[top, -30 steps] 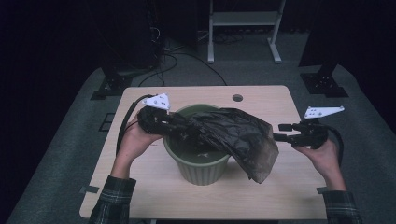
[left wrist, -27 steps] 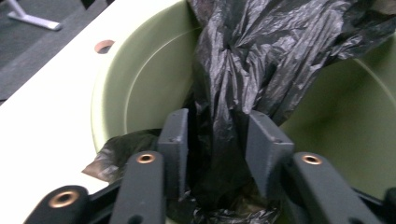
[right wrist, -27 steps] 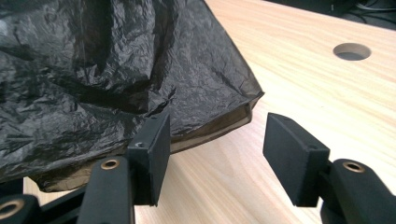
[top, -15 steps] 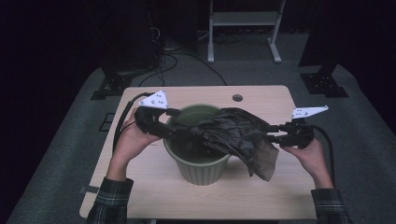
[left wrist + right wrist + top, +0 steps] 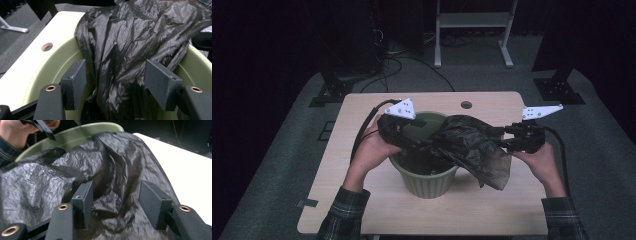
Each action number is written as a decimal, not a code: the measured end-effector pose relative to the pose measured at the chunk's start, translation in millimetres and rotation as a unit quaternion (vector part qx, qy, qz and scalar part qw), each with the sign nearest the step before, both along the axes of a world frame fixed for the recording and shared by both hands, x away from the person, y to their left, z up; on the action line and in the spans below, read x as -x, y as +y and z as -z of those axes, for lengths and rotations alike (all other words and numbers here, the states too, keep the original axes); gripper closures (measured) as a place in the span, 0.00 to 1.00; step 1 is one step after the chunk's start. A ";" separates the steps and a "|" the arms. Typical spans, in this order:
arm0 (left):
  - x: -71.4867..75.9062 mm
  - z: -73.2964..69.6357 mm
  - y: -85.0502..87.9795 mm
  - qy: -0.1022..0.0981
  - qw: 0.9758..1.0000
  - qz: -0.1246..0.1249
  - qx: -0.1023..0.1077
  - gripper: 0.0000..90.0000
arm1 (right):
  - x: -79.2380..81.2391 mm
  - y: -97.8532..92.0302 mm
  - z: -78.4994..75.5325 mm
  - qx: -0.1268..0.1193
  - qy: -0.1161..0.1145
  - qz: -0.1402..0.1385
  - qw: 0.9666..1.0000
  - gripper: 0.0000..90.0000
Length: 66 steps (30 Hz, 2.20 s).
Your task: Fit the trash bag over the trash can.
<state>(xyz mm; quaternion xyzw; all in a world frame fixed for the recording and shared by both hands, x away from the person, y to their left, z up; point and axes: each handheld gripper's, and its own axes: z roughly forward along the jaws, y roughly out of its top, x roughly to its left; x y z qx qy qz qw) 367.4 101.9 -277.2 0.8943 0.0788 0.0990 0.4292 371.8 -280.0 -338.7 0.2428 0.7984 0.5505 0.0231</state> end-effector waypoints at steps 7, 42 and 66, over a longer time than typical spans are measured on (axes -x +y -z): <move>1.7 2.1 -7.5 0.002 1.000 0.010 -0.001 0.37 | -1.7 20.5 -16.3 -0.007 -0.018 -0.023 1.000 0.49; -1.7 5.6 23.0 0.036 0.999 0.011 0.007 1.00 | -6.2 50.6 -47.1 -0.004 -0.036 -0.052 0.998 0.49; 1.4 6.2 71.1 0.041 0.998 -0.027 0.032 1.00 | -9.4 20.6 -8.3 -0.018 0.012 -0.020 1.000 0.47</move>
